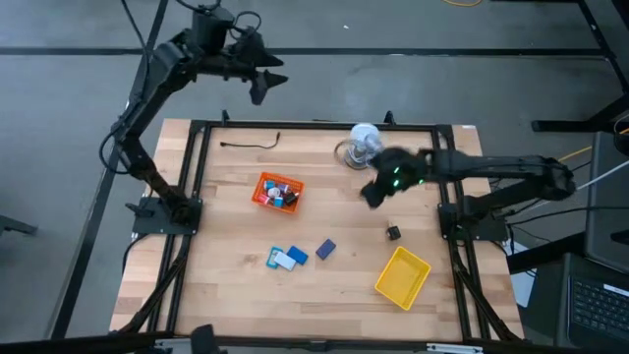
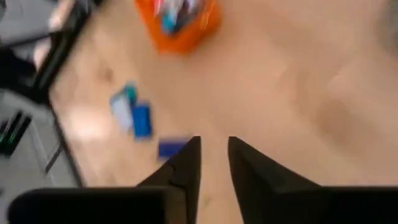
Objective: Pick & Place Office items
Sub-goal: Put the black charger adapter into the orange basket
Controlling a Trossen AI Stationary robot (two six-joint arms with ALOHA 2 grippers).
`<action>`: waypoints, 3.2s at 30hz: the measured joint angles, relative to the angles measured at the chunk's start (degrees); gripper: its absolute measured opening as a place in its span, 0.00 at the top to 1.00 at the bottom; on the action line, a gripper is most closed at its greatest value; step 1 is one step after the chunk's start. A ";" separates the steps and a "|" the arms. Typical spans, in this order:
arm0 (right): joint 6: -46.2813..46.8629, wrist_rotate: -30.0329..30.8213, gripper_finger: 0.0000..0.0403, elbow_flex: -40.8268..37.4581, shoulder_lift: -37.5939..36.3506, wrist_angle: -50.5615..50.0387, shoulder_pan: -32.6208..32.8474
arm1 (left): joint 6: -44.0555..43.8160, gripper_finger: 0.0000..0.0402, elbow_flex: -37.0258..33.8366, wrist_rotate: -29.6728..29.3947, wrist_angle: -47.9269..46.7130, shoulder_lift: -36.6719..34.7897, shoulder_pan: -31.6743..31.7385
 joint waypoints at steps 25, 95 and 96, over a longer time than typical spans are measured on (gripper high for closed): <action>37.18 -2.19 0.41 0.00 9.60 -24.32 19.83 | 7.49 0.42 -14.00 7.74 1.40 -0.30 2.25; 38.03 -0.84 0.31 -18.25 9.73 -8.77 14.53 | 4.87 0.42 -13.95 7.95 4.54 -0.80 2.47; 38.03 -0.35 0.31 -18.25 9.73 -7.79 14.33 | 4.87 0.42 -13.95 7.93 4.54 -0.80 2.47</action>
